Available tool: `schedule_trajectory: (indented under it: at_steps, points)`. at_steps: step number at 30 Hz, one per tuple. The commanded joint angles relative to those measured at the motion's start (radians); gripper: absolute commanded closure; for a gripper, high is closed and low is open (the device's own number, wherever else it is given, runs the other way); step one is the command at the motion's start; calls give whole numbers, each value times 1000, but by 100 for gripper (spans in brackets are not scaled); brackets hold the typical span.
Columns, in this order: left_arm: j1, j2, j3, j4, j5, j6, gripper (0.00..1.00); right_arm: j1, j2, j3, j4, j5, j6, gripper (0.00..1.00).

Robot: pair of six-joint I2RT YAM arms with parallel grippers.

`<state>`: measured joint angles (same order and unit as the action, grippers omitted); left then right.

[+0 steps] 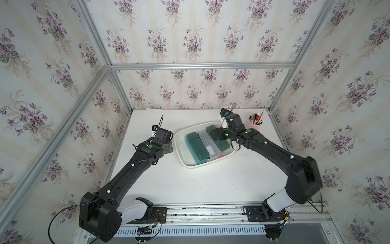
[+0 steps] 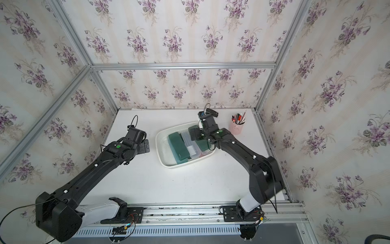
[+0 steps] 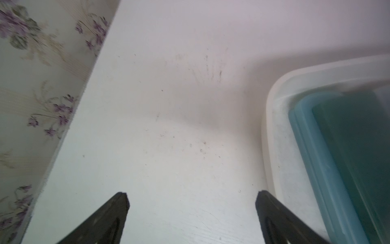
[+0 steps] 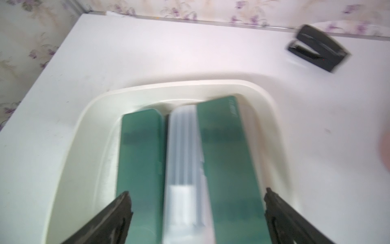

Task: Put the pencil case into the storage box
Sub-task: Reset both arms

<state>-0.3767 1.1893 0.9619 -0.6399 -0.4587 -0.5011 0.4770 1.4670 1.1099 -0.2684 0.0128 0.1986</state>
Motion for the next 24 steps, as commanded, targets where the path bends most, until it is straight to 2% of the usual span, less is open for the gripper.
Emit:
schedule_trajectory:
  at_steps: [1,4,6,9,13,18,19,24]
  points:
    - [24,-48,-128,340,-111,279,1,-136,-200,-226,219,46,15,0]
    - [59,-79,-275,568,-96,408,1,-318,-338,-433,367,14,4,0]
    - [122,-71,-325,630,-8,414,1,-371,-376,-518,450,66,-42,0]
    - [189,-24,-381,729,102,427,1,-382,-369,-636,583,111,-134,0]
    - [218,64,-454,918,190,500,1,-412,-361,-764,753,155,-105,0]
    - [247,120,-470,1030,313,599,1,-422,-339,-968,1159,173,-158,0]
    - [253,128,-474,1056,330,614,1,-424,-309,-989,1245,182,-163,0]
    - [297,173,-476,1152,366,610,1,-428,-141,-922,1384,122,-167,0]
